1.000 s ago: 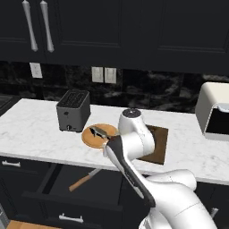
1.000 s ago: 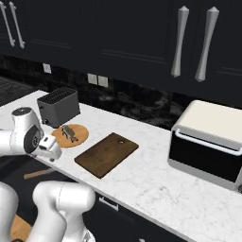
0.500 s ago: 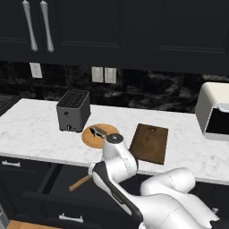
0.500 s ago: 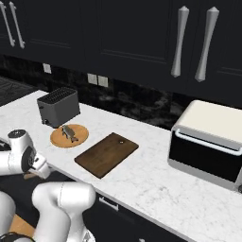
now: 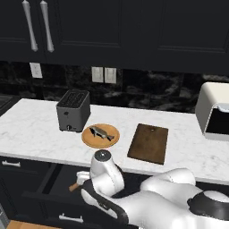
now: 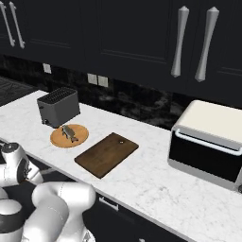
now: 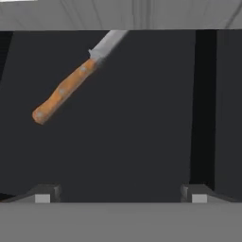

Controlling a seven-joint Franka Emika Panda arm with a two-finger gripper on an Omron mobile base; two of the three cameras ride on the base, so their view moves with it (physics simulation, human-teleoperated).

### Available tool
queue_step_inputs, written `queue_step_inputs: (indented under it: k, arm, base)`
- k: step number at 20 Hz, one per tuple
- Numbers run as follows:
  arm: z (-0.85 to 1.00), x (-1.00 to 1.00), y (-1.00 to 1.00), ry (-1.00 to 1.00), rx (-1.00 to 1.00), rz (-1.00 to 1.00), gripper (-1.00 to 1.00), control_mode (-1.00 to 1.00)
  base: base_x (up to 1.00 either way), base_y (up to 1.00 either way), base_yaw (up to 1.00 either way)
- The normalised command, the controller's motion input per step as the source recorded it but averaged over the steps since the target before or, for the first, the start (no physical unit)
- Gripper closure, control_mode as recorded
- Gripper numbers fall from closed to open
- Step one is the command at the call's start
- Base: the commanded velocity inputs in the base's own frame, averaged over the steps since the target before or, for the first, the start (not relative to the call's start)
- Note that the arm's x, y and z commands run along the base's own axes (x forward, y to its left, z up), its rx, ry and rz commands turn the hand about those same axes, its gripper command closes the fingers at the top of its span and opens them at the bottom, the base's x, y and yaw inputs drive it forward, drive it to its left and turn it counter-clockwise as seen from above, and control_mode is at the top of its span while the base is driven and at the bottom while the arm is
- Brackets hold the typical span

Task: Pick up the knife from the drawer and place it on the cutting board. Then place the meat from the plate to the cutting board.

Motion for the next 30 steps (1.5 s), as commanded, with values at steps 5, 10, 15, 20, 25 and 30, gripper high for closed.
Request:
queue_step_inputs:
  k: [5,10,15,20,25,30]
  arm:
    - [-0.16,0.29,0.47,0.21,-0.05,0.0,-1.0,-1.0]
    - [-0.26,0.18,0.35,0.25,-0.05,0.0,-1.0,-1.0]
    - [-0.46,0.01,0.27,0.17,-0.03,0.0,-1.0,-1.0]
    - [-0.43,-0.02,0.3,0.06,0.0,0.0,-1.0,-1.0]
    - [-0.21,-0.53,0.4,0.0,0.0,0.0,-1.0,-1.0]
    - [-0.2,-0.9,0.4,0.01,0.0,0.0,-1.0,-1.0]
  base:
    - [0.0,0.0,0.0]
    - [0.0,0.0,0.0]
    - [0.0,0.0,0.0]
    - [0.0,0.0,0.0]
    - [0.0,0.0,0.0]
    - [0.0,0.0,0.0]
